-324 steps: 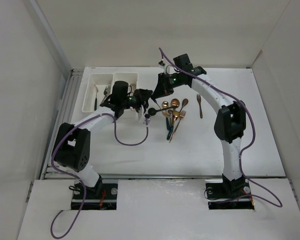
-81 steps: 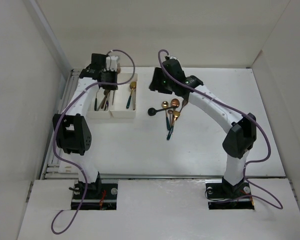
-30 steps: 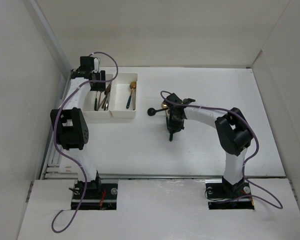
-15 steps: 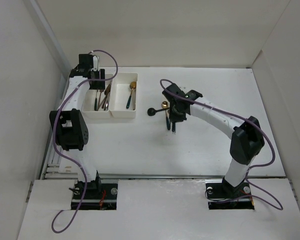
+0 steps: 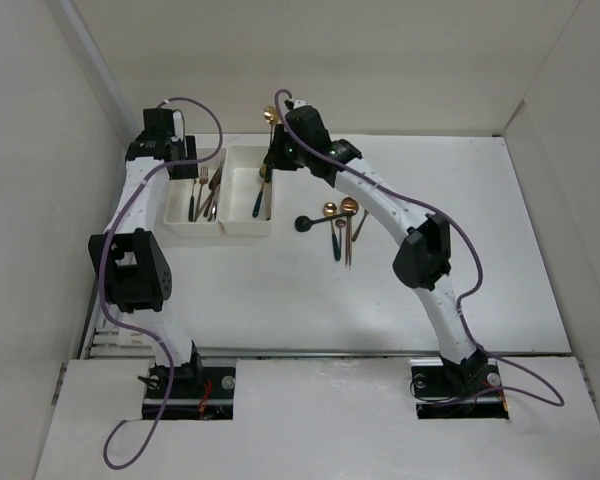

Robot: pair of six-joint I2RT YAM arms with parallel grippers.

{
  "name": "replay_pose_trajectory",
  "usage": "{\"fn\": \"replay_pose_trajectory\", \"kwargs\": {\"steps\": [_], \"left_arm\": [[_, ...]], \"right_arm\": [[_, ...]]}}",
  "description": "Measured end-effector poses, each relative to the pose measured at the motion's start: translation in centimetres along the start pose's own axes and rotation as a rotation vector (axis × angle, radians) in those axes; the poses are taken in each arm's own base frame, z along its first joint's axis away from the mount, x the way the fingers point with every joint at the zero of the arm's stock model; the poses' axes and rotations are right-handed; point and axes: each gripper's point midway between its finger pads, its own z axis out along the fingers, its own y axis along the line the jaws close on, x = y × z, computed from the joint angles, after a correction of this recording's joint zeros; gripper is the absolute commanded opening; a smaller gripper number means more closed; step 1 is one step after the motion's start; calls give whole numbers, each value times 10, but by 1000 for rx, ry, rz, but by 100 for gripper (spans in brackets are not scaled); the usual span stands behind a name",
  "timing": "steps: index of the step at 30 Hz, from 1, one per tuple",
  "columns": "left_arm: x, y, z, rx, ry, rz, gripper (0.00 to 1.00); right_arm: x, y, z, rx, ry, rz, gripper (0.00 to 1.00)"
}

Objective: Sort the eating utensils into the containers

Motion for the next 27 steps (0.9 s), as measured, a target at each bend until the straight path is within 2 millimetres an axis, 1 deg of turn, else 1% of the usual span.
{"fn": "replay_pose_trajectory", "kwargs": {"steps": [3, 5, 7, 8, 9, 10, 11, 13, 15, 16, 19, 21, 23, 24, 26, 27], "left_arm": [[-3, 3, -13, -4, -24, -4, 65], [-5, 4, -20, -5, -39, -6, 65], [-7, 4, -23, -4, -51, -7, 65], [-7, 4, -23, -4, -52, -6, 65], [-7, 4, -22, -4, -52, -6, 65], [-6, 4, -22, -4, -51, -7, 65], [-5, 4, -21, -4, -47, -6, 65], [-4, 4, -21, -4, -45, -6, 65], [-4, 4, -21, -3, -46, -6, 66], [-4, 3, -21, -2, -46, -5, 66], [-4, 3, -21, 1, -46, -6, 66], [-4, 2, -21, 6, -46, -4, 66], [-4, 1, -21, 14, -45, -2, 66], [-4, -1, -21, 21, -45, -2, 66], [-4, -4, -21, 39, -45, -1, 66], [-4, -6, -21, 50, -45, 0, 66]], "right_arm": [[26, 0, 28, -50, 30, 21, 0], [37, 0, 47, -78, 38, 31, 0], [50, -1, 64, -99, 55, 40, 9], [56, -2, 70, -110, 64, 44, 17], [62, -2, 74, -118, 74, 47, 26], [66, -2, 77, -123, 82, 52, 47], [68, -1, 77, -128, 89, 60, 56], [69, 3, 76, -142, 94, 61, 71], [68, 7, 75, -154, 89, 60, 72], [69, 9, 73, -156, 92, 59, 72], [74, 2, 60, -132, 119, 65, 72], [72, -8, 40, -91, 130, 68, 72], [61, -25, 12, -30, 118, 77, 72], [52, -36, -5, 7, 109, 84, 71], [26, -67, -39, 88, 60, 108, 69], [12, -87, -55, 135, 28, 126, 67]]}}
